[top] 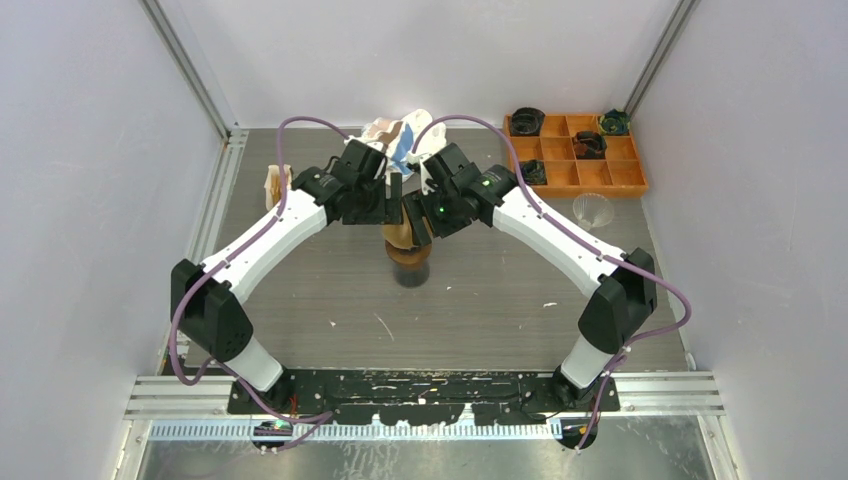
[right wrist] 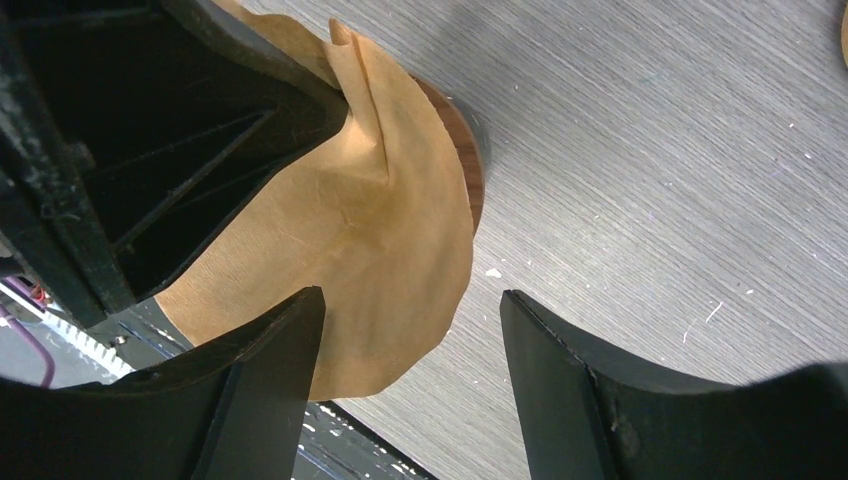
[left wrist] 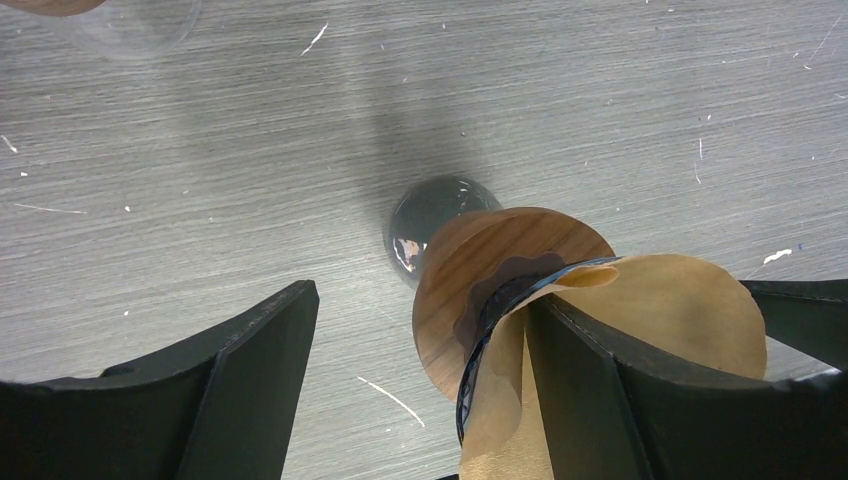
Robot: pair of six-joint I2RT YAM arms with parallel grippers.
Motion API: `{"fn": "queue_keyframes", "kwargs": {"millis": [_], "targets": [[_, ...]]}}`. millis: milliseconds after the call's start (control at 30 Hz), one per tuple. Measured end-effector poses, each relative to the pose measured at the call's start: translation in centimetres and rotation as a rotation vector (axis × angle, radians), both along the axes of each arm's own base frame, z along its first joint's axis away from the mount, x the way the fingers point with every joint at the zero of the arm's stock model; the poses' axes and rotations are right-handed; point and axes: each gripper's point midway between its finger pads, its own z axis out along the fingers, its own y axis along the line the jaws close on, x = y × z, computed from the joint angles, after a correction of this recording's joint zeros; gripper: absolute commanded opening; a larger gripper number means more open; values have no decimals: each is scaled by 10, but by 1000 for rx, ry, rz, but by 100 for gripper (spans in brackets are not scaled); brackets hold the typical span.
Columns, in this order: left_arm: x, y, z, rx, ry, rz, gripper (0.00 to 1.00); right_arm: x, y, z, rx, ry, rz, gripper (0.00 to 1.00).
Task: Place the coffee filter in the dripper
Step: Adjust the coffee filter in the coffee dripper.
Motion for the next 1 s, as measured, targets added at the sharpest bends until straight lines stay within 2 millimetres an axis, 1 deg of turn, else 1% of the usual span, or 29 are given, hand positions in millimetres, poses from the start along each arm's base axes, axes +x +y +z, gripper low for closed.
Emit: {"fn": "queue_keyframes", "kwargs": {"millis": [167, 333, 533, 900, 1000], "targets": [[0, 0, 0, -2, 2, -2, 78, 1, 0, -3, -4, 0, -2, 71], [-1, -1, 0, -2, 3, -4, 80, 2, 0, -3, -5, -1, -3, 71], [-2, 0, 1, -4, 0, -4, 80, 2, 0, -3, -5, -1, -3, 73], [-7, 0, 15, -36, -22, -14, 81, 2, 0, -3, -5, -4, -7, 74], [-7, -1, 16, -40, -22, -16, 81, 3, 1, -2, 0, -7, -10, 75]]}}
